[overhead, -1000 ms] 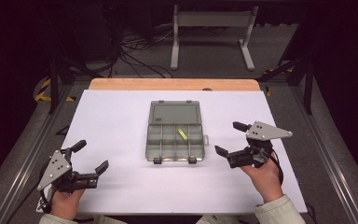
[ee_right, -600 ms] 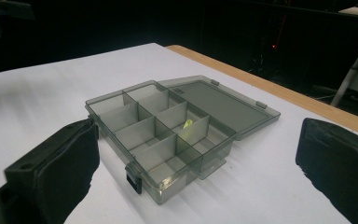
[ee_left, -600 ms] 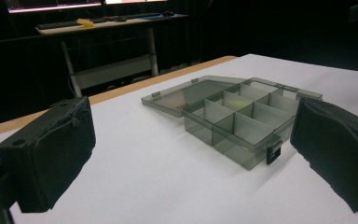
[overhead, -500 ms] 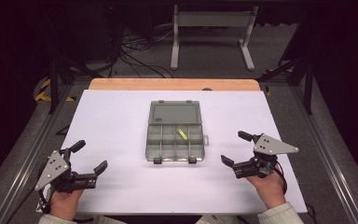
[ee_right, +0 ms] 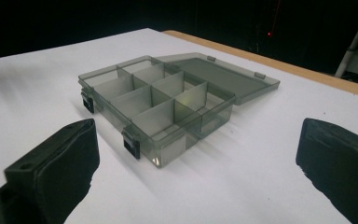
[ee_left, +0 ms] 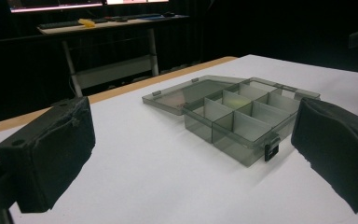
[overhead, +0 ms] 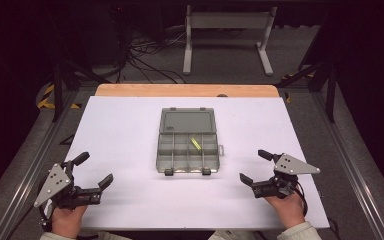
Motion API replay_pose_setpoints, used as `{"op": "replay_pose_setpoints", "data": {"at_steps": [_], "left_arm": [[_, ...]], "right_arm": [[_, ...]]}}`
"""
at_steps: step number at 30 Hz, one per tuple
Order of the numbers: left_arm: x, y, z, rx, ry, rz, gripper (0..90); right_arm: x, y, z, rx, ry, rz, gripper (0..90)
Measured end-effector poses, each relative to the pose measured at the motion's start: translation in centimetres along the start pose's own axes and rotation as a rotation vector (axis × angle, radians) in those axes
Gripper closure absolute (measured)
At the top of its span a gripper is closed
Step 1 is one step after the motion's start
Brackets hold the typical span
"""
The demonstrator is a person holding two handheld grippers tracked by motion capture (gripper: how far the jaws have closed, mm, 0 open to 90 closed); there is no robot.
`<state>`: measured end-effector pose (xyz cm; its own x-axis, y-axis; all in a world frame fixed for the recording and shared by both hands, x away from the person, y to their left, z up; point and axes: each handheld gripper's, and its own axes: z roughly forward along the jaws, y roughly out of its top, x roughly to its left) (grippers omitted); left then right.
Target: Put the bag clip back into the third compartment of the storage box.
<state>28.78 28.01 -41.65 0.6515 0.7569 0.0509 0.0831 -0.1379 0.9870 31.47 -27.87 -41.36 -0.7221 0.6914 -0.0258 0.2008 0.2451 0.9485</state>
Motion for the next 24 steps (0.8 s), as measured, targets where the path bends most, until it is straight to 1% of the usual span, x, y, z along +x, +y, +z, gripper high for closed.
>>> {"op": "replay_pose_setpoints", "data": {"at_steps": [6, 10, 12, 14, 16, 18, 20, 24], "left_arm": [[0.6, -0.2, -0.6, -0.016, -0.004, -0.015, 0.0], [0.7, -0.4, -0.7, -0.009, -0.017, -0.005, 0.0], [0.7, -0.4, -0.8, -0.009, -0.020, -0.005, 0.0], [0.8, -0.5, -0.9, -0.007, -0.020, -0.002, 0.0], [0.9, -0.6, -1.0, -0.010, -0.022, -0.004, 0.0], [1.0, -0.8, -1.0, -0.010, -0.023, -0.007, 0.0], [1.0, -0.9, -0.9, -0.010, -0.025, -0.020, 0.0], [0.8, -0.9, -0.6, -0.004, -0.036, -0.016, 0.0]], "right_arm": [[0.0, -1.4, 0.0, 0.025, -0.010, -0.008, 0.1], [-0.2, -2.3, 0.1, 0.040, -0.012, 0.014, 0.1], [-0.2, -2.4, 0.1, 0.043, -0.012, 0.017, 0.1], [-0.2, -2.4, 0.2, 0.036, -0.022, 0.017, 0.1], [-0.2, -2.4, 0.1, 0.007, -0.026, 0.026, 0.1], [-0.2, -2.4, 0.0, 0.007, -0.033, 0.025, 0.1], [-0.2, -2.3, -0.1, 0.002, -0.039, 0.024, 0.1], [-0.3, -2.3, -0.3, -0.006, -0.041, 0.022, 0.1]]}}
